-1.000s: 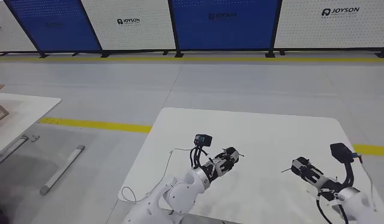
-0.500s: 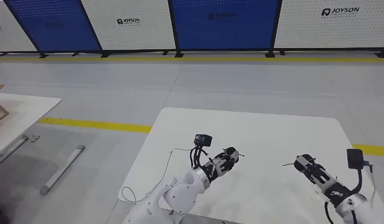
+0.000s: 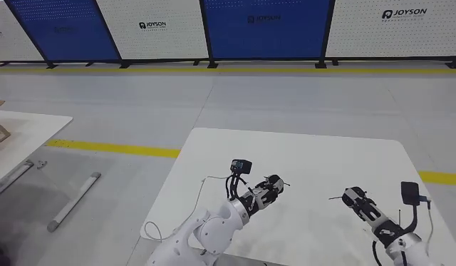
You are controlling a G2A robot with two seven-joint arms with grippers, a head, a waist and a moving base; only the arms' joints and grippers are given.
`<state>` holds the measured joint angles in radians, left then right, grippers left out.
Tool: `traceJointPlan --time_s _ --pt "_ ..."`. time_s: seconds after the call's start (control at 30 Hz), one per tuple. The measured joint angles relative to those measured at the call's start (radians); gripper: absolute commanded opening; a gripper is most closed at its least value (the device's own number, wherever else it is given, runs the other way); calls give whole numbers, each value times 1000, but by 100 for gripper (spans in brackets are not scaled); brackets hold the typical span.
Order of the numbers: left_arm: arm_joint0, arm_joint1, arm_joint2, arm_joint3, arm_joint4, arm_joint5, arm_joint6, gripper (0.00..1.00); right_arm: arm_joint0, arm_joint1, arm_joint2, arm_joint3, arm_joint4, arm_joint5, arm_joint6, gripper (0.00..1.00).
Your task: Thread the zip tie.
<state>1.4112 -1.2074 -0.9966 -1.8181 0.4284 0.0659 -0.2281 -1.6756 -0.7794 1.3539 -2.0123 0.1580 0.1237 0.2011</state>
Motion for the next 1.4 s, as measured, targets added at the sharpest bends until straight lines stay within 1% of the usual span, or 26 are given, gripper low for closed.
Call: traceJointPlan --time_s 0.53,0.57,0.7,0.8,0.87,1.13,1.2,1.27,1.4 --pt "-1 0 2 0 3 -2 -1 0 0 0 0 0 0 0 0 0" --pt "-4 0 5 2 8 -3 -5 0 0 0 0 0 0 0 0 0" --pt "-44 -2 31 22 76 12 -54 0 0 0 0 0 0 0 0 0" --pt "-63 -5 49 42 75 -13 -64 0 0 0 0 0 0 0 0 0" --pt "-67 -7 51 47 67 -18 -62 0 0 0 0 0 0 0 0 0" --pt "-66 -7 53 49 70 -18 -59 0 0 0 0 0 0 0 0 0" --pt "-69 -9 71 63 81 -30 -58 0 0 0 0 0 0 0 0 0" --pt "-79 -13 91 81 92 -36 -52 0 0 0 0 0 0 0 0 0" --pt "-112 -27 141 124 107 -41 -41 0 0 0 0 0 0 0 0 0"
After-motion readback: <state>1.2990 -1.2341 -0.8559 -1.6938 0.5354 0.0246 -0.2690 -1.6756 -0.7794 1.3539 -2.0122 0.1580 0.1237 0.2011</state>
